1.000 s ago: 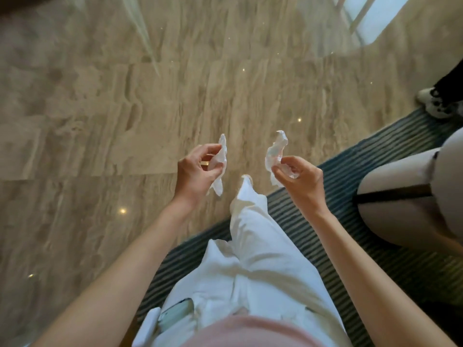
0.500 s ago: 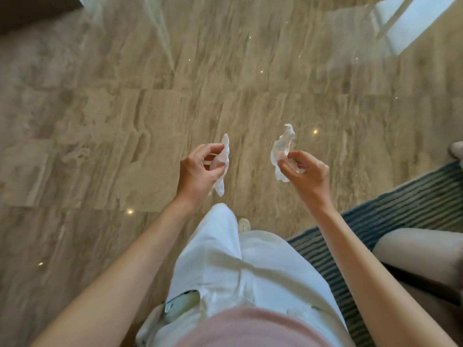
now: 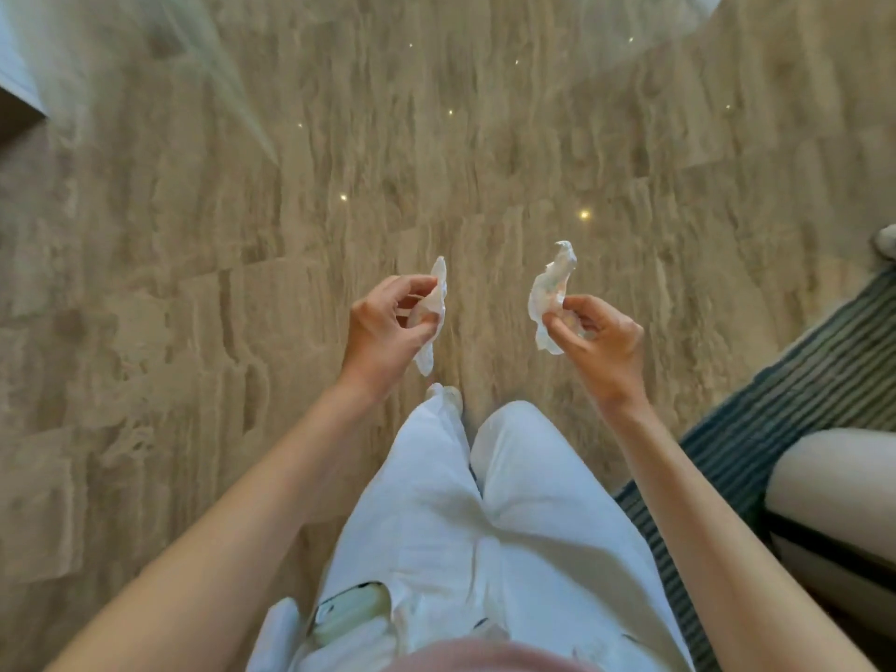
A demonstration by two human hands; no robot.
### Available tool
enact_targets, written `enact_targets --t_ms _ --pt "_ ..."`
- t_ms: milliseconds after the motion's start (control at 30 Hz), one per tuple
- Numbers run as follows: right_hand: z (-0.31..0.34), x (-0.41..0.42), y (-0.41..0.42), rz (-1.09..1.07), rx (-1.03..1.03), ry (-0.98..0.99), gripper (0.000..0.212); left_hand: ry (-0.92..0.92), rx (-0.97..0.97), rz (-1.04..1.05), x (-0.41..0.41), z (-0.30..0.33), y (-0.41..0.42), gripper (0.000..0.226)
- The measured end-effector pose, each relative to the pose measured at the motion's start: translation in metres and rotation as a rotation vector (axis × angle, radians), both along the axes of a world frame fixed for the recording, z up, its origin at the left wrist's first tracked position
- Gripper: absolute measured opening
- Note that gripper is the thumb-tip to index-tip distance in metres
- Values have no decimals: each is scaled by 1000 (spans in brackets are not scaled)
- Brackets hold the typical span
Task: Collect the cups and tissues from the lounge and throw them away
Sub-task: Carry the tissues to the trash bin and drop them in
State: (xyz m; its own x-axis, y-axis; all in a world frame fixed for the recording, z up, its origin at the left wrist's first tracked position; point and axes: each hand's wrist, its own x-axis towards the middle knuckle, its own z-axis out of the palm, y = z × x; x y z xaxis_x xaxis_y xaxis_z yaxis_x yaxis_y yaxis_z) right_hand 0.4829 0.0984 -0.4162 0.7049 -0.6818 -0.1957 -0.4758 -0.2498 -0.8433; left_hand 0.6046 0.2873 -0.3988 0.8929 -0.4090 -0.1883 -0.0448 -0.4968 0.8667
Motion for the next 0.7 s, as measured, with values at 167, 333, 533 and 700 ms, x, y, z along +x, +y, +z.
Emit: enact_targets --t_ms 167,333,533,700 --pt "-11 36 -47 -149 41 31 9 32 22 -125 64 -17 -75 28" --pt "-25 65 -132 -302 48 50 5 36 21 -281 116 -32 -188 26" --pt "-22 95 -264 -481 40 54 3 98 -25 -401 162 -26 -349 27" --pt "-12 107 -361 -583 -23 76 5 153 -50 -546 184 -26 -460 32"
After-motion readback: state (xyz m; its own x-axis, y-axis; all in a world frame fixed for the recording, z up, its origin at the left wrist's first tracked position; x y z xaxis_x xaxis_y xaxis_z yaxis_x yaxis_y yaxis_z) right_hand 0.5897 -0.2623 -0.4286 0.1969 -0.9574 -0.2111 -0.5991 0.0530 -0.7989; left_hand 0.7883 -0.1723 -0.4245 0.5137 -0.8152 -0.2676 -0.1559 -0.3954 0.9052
